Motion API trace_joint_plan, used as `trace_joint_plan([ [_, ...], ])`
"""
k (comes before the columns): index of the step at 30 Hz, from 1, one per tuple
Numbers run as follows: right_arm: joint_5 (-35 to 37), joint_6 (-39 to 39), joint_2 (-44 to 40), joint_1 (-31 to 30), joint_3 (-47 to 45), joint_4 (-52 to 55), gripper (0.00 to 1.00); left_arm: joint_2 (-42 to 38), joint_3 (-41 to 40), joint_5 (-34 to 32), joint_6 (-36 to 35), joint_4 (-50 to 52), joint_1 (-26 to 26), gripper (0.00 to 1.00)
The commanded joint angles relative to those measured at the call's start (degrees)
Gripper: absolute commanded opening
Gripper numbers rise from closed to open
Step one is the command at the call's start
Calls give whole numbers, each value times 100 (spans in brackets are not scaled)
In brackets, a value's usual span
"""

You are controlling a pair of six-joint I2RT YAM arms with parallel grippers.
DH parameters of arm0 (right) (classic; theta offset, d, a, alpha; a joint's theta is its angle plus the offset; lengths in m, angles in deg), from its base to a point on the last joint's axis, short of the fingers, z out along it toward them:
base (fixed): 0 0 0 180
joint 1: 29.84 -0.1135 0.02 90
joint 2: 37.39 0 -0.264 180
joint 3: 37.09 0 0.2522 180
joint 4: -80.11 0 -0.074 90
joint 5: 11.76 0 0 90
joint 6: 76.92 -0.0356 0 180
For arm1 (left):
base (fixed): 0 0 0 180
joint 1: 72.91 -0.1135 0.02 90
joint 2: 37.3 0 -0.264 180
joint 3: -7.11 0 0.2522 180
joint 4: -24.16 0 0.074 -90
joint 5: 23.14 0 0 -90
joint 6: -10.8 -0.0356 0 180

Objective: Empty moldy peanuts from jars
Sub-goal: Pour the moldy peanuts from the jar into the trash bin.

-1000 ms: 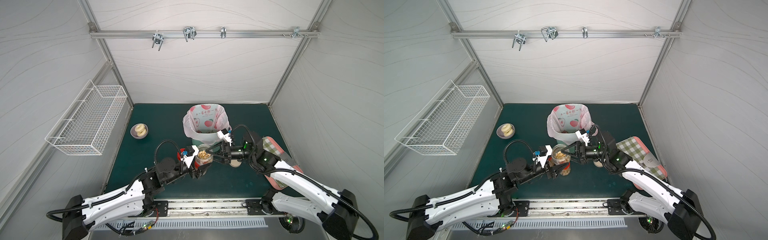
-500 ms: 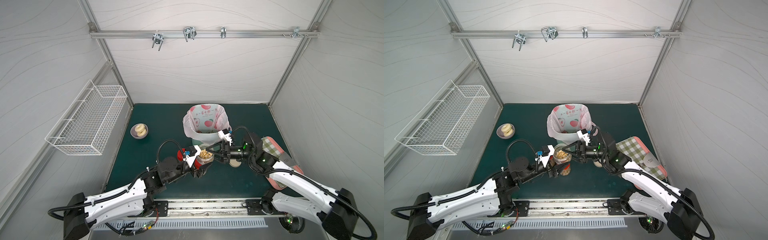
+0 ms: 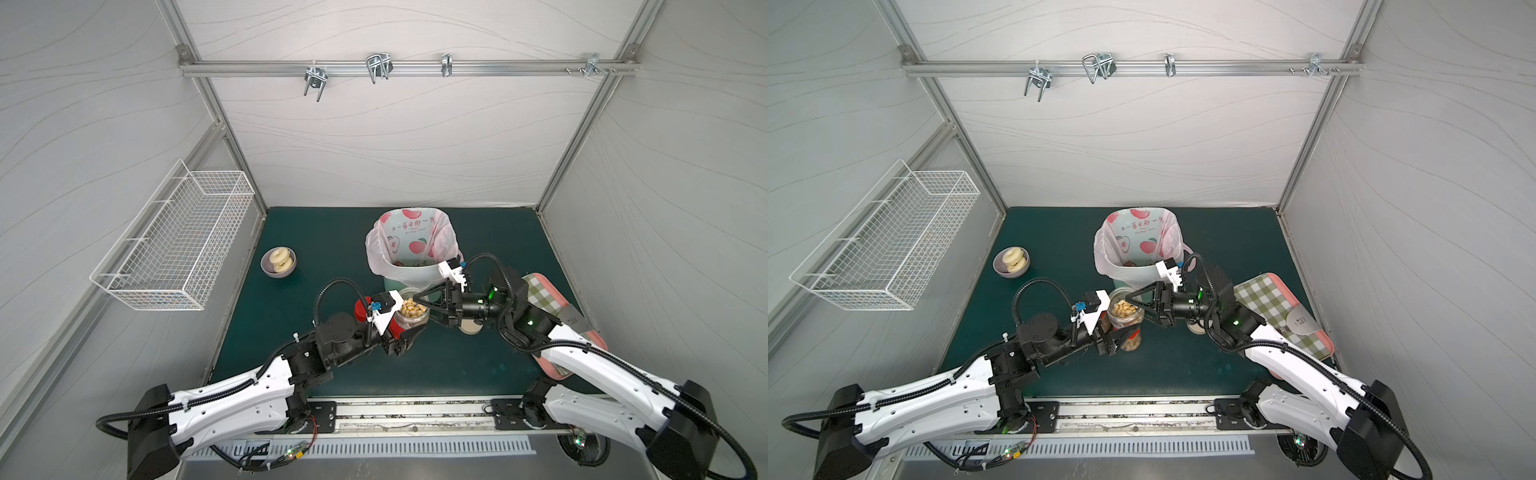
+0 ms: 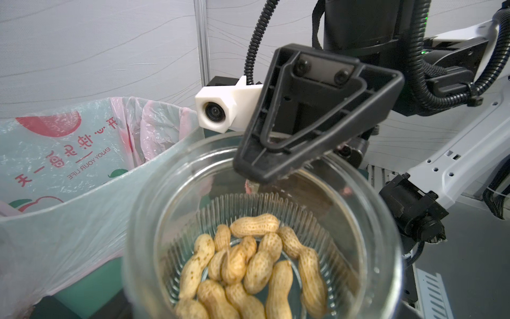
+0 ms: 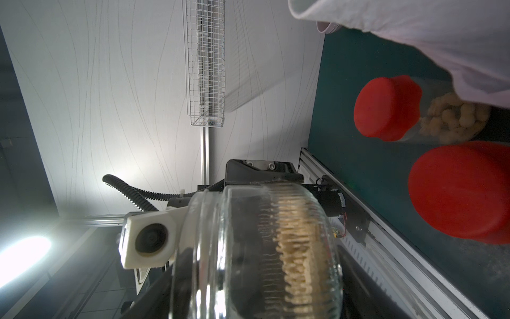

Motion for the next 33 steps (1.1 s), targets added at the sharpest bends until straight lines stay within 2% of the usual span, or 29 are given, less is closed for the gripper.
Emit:
trace_joint_plan([
  [1,102,139,-250,150,-59,-154,0,-84,376,-37,202,-516,15,84],
  [5,132,135,-361,224,-73,-102,0,-93,405,37,206,-304,15,100],
  [13,149,110,-416,347,-82,-161,0,-11,508,290,240,-214,15,100],
  [21,6,221,-655,819,37,146,0,-170,454,249,273,-110,15,100],
  [28,-101,663,-1014,1203,329,999,0,-734,181,-679,309,173,15,100],
  [33,-494,967,-1041,1805,579,1434,0,-1088,6,-1390,378,306,8,100],
])
